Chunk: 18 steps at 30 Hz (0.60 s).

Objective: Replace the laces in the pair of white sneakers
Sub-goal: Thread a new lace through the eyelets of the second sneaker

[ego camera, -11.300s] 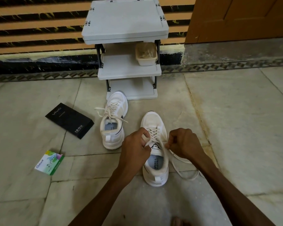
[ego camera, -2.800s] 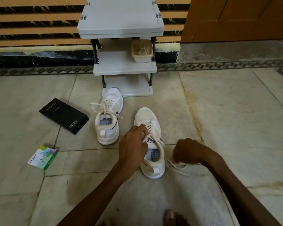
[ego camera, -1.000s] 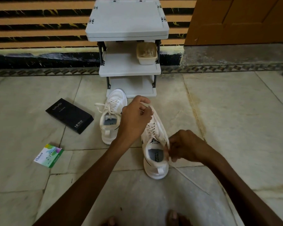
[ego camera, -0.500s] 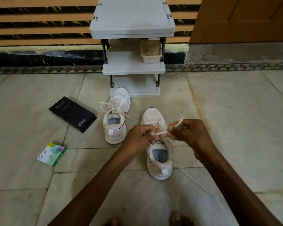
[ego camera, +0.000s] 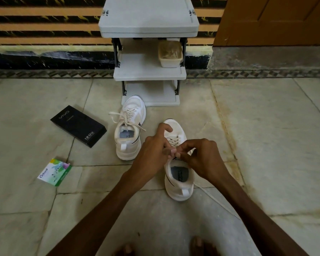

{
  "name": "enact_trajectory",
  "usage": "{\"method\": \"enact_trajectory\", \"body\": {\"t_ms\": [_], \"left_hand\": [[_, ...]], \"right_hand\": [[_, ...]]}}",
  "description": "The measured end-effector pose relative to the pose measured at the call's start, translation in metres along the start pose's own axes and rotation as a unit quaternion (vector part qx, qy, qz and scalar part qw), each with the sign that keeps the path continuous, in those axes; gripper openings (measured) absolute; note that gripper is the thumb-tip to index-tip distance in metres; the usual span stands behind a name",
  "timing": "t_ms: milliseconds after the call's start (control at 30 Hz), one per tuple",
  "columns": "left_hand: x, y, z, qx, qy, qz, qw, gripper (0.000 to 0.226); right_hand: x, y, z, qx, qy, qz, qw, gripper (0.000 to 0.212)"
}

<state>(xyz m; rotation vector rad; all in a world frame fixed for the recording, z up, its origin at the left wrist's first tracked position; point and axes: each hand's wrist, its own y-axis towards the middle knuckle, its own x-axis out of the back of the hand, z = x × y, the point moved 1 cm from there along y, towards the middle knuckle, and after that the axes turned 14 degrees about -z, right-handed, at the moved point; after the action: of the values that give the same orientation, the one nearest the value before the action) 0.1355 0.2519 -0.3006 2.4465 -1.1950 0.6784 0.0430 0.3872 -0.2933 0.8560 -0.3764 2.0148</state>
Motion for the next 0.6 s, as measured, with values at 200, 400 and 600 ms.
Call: {"method": "enact_trajectory", "body": {"t_ms": [200,400,600], "left_hand": [[0.003,-0.005,0.014,0.039,0.052,-0.012,0.998,0.012],[-0.004,-0.017,0.018,0.084,0.102,0.001,0.991,0.018],[-0.005,-0.019,0.023,0.097,0.085,-0.004,0.992,0.013]], "right_hand": [[-0.010,-0.008,-0.006,0.008,-0.090,0.019,0.996,0.006],[-0.028,-0.023,-0.013,0.075,-0.217,-0.004,0.973,0.018],[-0.038,-0.020,-0.017,0.080,-0.162,-0.037,0.983,0.015]]}}
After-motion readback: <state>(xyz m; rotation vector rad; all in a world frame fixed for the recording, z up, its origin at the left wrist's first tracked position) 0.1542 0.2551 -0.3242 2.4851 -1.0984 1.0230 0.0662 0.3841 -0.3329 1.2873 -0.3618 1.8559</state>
